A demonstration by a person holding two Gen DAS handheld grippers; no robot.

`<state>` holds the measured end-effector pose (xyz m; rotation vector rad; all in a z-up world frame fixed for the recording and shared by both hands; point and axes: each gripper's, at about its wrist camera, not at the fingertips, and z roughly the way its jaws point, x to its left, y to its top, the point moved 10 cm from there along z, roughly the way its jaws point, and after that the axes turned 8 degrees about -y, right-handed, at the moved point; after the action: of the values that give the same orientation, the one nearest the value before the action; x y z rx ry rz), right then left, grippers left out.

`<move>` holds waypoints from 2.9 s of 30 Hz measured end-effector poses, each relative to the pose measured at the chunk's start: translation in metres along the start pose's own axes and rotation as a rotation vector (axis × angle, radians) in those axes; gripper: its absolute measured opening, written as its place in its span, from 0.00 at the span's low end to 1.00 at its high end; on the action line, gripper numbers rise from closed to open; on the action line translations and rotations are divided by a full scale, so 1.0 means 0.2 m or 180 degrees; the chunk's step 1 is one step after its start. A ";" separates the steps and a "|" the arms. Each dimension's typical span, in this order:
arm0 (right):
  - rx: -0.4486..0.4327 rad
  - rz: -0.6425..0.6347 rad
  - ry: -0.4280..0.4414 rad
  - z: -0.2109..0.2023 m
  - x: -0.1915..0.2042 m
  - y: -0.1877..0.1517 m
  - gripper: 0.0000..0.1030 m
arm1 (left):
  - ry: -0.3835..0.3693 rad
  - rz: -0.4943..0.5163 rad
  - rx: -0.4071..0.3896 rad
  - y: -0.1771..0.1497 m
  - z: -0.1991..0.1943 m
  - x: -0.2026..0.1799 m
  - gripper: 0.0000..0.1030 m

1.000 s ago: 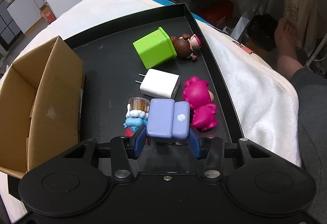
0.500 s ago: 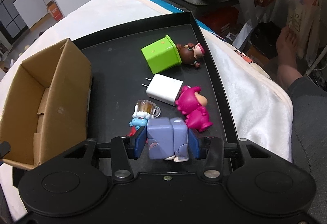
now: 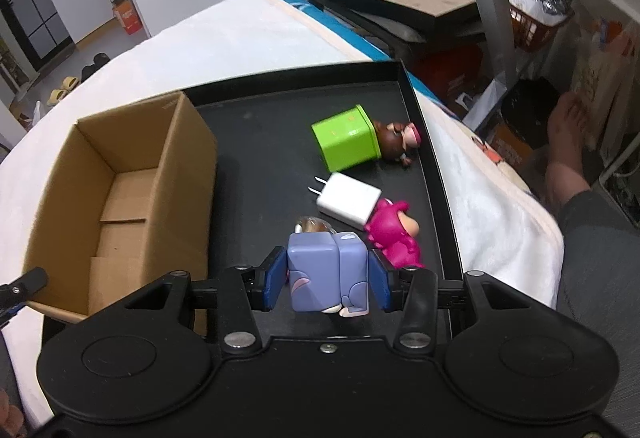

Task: Organize rigid objects
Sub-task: 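Carry the lavender cube toy with the right gripper into the cardboard box, then open the right gripper to release the cube and withdraw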

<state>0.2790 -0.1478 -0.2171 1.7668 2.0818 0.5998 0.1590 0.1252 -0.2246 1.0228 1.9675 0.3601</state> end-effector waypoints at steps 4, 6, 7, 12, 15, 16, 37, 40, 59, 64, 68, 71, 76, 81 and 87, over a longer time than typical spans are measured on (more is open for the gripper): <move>-0.0079 -0.0060 0.0025 -0.06 0.05 0.05 0.42 | -0.0067 -0.0039 0.0014 0.00 0.00 0.00 0.20; -0.0103 -0.0052 0.0056 -0.10 0.07 0.08 0.42 | -0.0056 0.0019 0.0008 0.00 0.00 -0.01 0.19; -0.0115 -0.0044 0.0083 -0.11 0.08 0.09 0.42 | -0.0060 0.0033 0.0012 0.00 0.00 -0.01 0.19; -0.0230 -0.0136 0.0148 -0.21 0.15 0.16 0.42 | -0.0071 0.0057 0.0022 0.00 0.00 -0.01 0.18; -0.0291 -0.0193 0.0201 -0.26 0.20 0.20 0.42 | -0.0083 0.0056 0.0035 0.00 0.00 -0.01 0.18; -0.0311 -0.0219 0.0214 -0.27 0.22 0.21 0.42 | -0.0088 0.0052 0.0041 0.00 0.00 -0.01 0.18; -0.0337 -0.0686 0.0436 -0.30 0.60 0.36 0.42 | -0.0156 0.0178 0.0190 0.02 0.03 0.00 0.18; -0.0315 -0.0737 0.0467 -0.28 0.65 0.37 0.42 | -0.0160 0.0152 0.0176 0.01 0.03 0.01 0.18; -0.0107 -0.1073 0.0634 -0.10 0.96 0.35 0.42 | -0.0153 0.0034 0.0114 0.02 0.02 0.03 0.18; -0.0068 -0.1134 0.0580 -0.04 1.00 0.34 0.42 | -0.0159 0.0035 0.0122 0.03 0.02 0.04 0.18; -0.0027 -0.1168 0.0566 0.00 1.04 0.32 0.42 | -0.0150 0.0059 0.0122 0.03 0.02 0.03 0.18; 0.0030 -0.1151 0.0523 0.03 1.06 0.32 0.43 | -0.0155 0.0051 0.0124 0.03 0.02 0.04 0.18; -0.0040 -0.1137 0.0596 -0.01 1.07 0.34 0.44 | -0.0126 0.0043 0.0131 0.03 0.03 0.05 0.18; -0.0113 -0.1137 0.0624 -0.09 1.05 0.40 0.44 | -0.0102 0.0054 0.0122 0.03 0.03 0.04 0.18; -0.0225 -0.1180 0.0561 -0.20 0.96 0.43 0.53 | -0.0101 0.0064 0.0113 0.03 0.02 0.04 0.18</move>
<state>0.2990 0.0501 -0.1352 1.2809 2.3930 0.7276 0.1642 0.1349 -0.2279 1.0653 1.9425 0.3191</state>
